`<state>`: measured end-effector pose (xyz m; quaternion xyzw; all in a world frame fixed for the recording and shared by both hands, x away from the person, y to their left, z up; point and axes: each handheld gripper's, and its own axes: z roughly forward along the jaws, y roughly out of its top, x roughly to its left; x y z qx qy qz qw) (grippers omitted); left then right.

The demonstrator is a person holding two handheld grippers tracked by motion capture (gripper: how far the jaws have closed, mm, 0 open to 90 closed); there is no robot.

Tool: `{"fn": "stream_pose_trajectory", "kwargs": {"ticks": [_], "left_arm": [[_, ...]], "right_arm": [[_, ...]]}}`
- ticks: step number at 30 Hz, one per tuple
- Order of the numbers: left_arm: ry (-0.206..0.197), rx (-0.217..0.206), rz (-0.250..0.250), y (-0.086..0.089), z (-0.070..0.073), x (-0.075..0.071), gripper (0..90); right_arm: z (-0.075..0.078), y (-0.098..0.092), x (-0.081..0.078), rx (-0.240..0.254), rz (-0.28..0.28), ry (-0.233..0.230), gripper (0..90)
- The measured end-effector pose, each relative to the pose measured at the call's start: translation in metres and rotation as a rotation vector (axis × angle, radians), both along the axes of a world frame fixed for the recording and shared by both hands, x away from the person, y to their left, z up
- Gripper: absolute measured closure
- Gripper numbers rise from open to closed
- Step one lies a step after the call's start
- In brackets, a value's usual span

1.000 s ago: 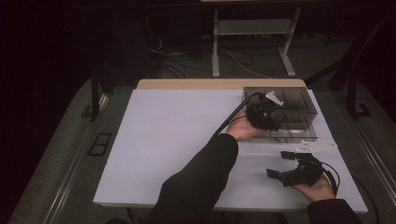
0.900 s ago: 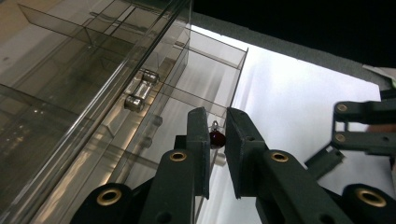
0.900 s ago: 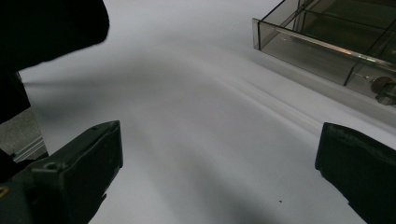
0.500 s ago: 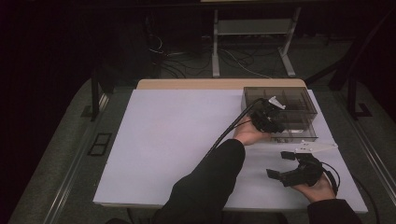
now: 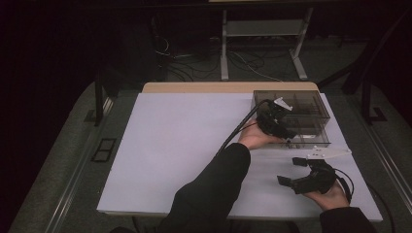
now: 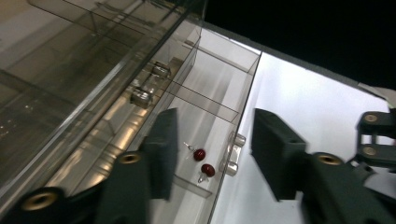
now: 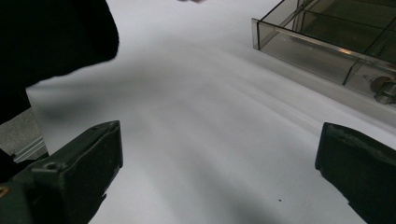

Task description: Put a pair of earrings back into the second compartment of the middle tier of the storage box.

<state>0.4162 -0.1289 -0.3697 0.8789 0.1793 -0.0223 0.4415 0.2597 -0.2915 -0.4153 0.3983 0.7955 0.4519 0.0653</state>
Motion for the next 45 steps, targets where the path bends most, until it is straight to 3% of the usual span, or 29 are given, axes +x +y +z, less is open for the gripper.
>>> {"fn": "stream_pose_trajectory", "kwargs": {"ticks": [5, 9, 12, 17, 19, 25, 31, 45], "left_arm": [[0.002, -0.037, -0.013, 0.022, 0.011, -0.002, 31.0], [0.015, -0.076, 0.008, 0.042, 0.018, -0.009, 20.1], [-0.006, -0.067, 0.009, 0.058, 0.024, -0.013, 12.9], [-0.007, -0.079, 0.037, 0.081, 0.027, -0.020, 4.4], [-0.009, -0.062, 0.041, 0.091, 0.028, -0.023, 0.0], [-0.045, -0.061, 0.074, 0.122, 0.028, -0.035, 0.0], [-0.054, -0.063, 0.113, 0.152, 0.023, -0.049, 0.0], [-0.077, -0.123, 0.250, 0.223, 0.000, -0.085, 0.0]], "right_arm": [[0.000, 0.000, 0.000, 0.003, -0.004, 0.001, 0.3], [0.000, 0.000, 0.000, 0.000, -0.003, 0.000, 0.3], [0.000, 0.001, 0.000, 0.000, -0.003, -0.009, 0.3], [0.000, 0.002, 0.000, -0.002, -0.004, 0.000, 0.3], [0.000, 0.002, 0.000, -0.003, -0.003, -0.002, 0.3], [0.000, 0.003, 0.000, -0.003, -0.005, 0.003, 0.3], [-0.001, 0.003, 0.000, -0.006, -0.006, -0.002, 0.3], [-0.001, 0.003, 0.001, -0.009, -0.007, -0.001, 0.3]]}}
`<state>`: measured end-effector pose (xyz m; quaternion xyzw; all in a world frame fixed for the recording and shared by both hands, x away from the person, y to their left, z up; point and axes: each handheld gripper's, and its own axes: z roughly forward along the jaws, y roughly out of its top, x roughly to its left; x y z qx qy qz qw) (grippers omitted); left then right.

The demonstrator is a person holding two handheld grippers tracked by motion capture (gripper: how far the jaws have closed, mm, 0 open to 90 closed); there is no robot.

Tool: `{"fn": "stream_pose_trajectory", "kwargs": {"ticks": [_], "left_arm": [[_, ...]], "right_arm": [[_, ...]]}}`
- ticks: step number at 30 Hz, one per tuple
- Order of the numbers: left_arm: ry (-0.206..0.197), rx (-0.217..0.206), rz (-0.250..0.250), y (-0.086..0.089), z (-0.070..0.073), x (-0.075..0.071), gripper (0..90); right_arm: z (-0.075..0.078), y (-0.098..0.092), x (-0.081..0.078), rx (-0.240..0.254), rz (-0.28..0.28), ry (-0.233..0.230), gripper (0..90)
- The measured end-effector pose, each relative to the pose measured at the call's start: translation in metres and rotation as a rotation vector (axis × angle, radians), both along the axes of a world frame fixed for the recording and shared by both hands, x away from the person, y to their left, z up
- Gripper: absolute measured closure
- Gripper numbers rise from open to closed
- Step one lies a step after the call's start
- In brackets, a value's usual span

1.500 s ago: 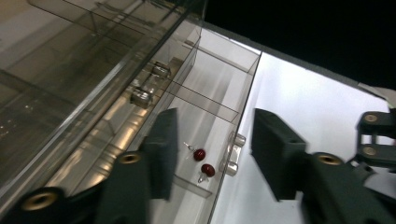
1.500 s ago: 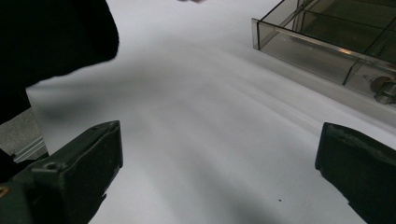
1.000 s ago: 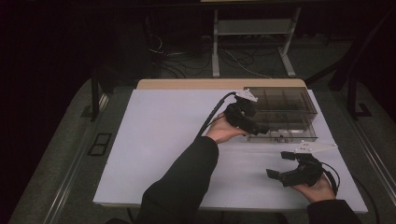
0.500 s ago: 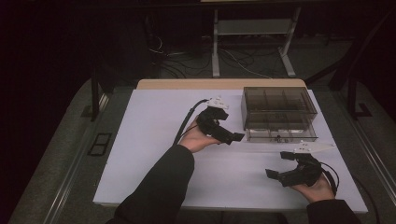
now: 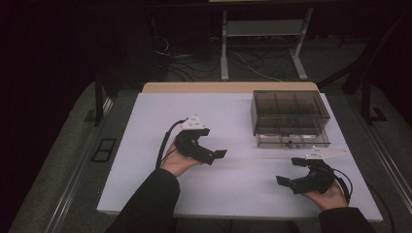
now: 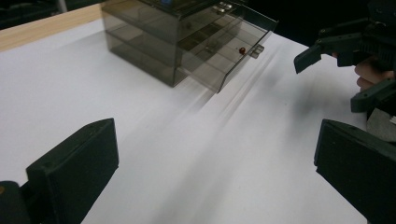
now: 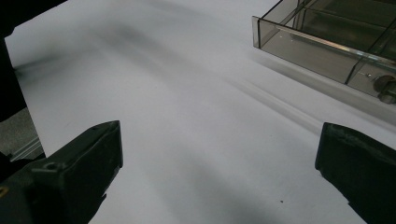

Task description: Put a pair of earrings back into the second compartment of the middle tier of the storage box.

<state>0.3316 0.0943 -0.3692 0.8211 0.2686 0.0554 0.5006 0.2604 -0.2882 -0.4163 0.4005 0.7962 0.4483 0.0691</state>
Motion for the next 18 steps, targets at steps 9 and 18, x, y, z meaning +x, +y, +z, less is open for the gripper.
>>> {"fn": "stream_pose_trajectory", "kwargs": {"ticks": [9, 18], "left_arm": [[0.000, -0.009, 0.063, 0.037, -0.016, -0.020, 0.0], [0.013, -0.036, 0.124, 0.065, -0.034, -0.032, 0.0]], "right_arm": [[0.000, 0.000, 0.000, -0.001, -0.003, 0.006, 0.3], [-0.001, 0.000, 0.001, -0.002, -0.002, 0.005, 0.3]]}}
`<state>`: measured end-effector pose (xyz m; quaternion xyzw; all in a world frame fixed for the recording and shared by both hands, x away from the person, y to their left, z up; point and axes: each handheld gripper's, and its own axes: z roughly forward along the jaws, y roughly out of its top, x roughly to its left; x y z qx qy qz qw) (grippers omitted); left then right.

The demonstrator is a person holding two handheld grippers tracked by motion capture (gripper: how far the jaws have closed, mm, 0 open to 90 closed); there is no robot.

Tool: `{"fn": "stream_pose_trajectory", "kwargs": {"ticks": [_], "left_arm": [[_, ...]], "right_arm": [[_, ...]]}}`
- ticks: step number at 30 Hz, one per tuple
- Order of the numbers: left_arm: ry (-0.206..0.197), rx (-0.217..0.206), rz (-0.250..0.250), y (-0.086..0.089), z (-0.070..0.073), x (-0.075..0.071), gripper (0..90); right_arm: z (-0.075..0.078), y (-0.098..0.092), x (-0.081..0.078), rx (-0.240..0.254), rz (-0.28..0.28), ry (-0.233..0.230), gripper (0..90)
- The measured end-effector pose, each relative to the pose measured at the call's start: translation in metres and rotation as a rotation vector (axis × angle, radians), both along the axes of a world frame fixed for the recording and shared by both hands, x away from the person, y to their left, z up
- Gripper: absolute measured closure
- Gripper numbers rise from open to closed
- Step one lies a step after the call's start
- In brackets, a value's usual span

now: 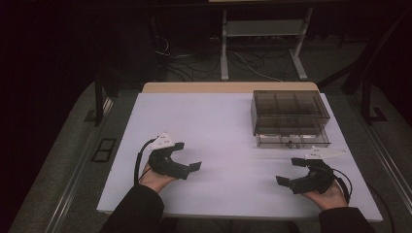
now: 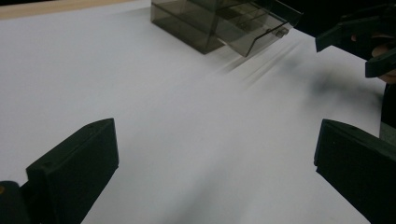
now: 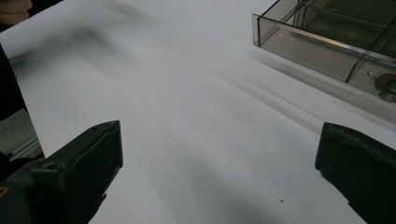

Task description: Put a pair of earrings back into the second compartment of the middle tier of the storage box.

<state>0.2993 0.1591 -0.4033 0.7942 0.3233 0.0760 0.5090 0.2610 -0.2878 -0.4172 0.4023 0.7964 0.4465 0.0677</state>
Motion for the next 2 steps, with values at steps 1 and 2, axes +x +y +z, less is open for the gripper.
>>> {"fn": "stream_pose_trajectory", "kwargs": {"ticks": [1, 2], "left_arm": [[0.002, 0.001, 0.002, 0.0026, -0.0028, -0.0010, 0.0], [0.008, 0.001, 0.006, 0.0045, -0.0052, -0.0017, 0.0]], "right_arm": [[-0.0001, -0.0001, 0.0002, -0.001, 0.001, 0.000, 0.3], [-0.0002, -0.0001, 0.0003, 0.000, 0.001, 0.000, 0.3]]}}
